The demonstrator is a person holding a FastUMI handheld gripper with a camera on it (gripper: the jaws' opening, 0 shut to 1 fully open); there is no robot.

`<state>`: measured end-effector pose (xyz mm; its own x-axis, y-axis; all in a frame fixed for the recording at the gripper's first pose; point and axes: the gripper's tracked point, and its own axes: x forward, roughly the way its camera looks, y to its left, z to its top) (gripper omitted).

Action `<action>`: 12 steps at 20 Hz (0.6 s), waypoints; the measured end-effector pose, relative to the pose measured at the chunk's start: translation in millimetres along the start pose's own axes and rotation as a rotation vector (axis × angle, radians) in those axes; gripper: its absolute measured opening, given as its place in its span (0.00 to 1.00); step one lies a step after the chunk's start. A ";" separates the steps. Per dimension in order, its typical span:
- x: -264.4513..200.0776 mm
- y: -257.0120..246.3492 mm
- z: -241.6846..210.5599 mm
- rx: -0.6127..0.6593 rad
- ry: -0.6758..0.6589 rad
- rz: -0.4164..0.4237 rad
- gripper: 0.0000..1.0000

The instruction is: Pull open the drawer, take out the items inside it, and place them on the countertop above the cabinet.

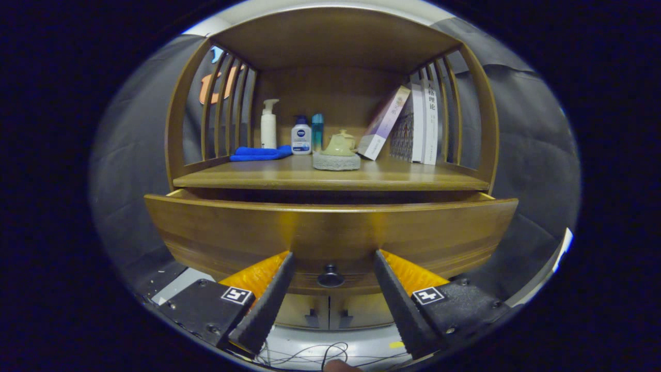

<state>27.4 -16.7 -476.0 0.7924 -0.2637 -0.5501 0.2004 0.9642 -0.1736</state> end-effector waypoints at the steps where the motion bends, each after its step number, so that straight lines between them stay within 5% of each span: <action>1: 5.5 -0.1 1.8 -0.001 0.000 0.000 0.98; 12: 47.9 6.6 11.2 0.027 0.033 0.006 0.98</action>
<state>73.1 -22.6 -494.3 0.7740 -0.2588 -0.5778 0.2119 0.9659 -0.1486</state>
